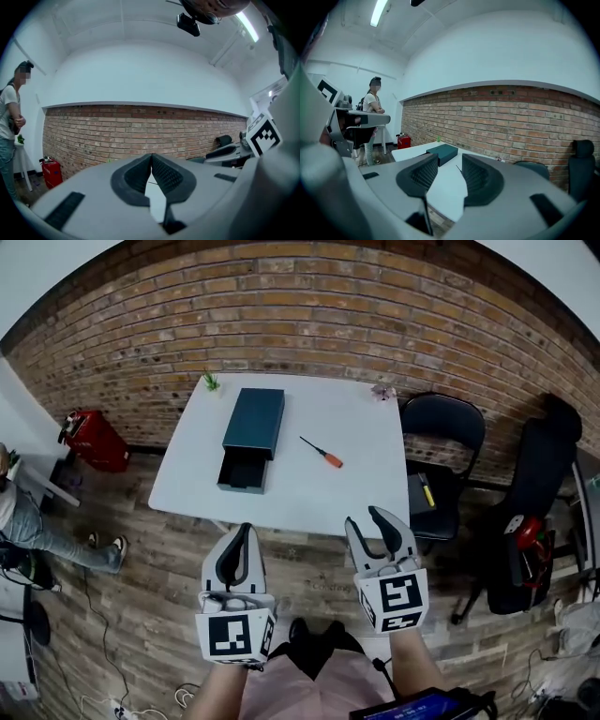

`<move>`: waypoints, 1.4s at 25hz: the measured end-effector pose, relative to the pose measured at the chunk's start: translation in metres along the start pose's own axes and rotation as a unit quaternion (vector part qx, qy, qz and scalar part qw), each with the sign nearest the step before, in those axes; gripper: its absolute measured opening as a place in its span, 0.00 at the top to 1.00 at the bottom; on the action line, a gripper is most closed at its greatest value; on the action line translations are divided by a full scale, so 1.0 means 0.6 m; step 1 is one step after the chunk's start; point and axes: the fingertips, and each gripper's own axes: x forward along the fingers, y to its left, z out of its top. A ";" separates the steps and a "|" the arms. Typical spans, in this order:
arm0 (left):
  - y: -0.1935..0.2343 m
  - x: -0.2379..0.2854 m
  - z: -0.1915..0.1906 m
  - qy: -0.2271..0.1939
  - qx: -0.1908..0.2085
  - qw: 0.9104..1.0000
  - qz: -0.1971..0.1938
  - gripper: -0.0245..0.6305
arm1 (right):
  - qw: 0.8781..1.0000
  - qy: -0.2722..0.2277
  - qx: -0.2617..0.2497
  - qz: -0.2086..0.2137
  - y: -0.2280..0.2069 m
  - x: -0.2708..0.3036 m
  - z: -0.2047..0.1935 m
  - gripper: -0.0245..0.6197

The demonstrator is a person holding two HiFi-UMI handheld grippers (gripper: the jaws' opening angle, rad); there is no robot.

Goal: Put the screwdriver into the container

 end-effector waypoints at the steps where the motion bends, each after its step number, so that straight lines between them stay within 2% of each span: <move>1: 0.003 0.010 0.000 0.001 0.001 1.000 -0.002 0.94 | 1.000 -0.001 0.000 -0.002 -0.005 0.010 0.002 0.70; 11: 0.014 0.156 -0.066 0.042 0.009 0.999 0.000 0.94 | 1.000 0.019 0.003 0.012 -0.079 0.156 -0.043 0.70; 18: 0.015 0.302 -0.060 0.045 0.007 0.999 0.019 0.94 | 0.999 0.018 0.008 0.042 -0.161 0.274 -0.020 0.70; 23: 0.006 0.372 -0.016 0.025 0.018 0.999 0.033 0.94 | 0.998 0.002 0.002 0.063 -0.209 0.326 0.014 0.70; 29: 0.025 0.414 0.004 0.013 0.020 0.999 0.045 0.94 | 0.997 -0.003 -0.003 0.082 -0.216 0.368 0.034 0.70; 35: 0.048 0.441 -0.052 0.041 -0.005 0.998 0.041 0.94 | 0.993 0.046 -0.005 0.105 -0.194 0.407 -0.023 0.70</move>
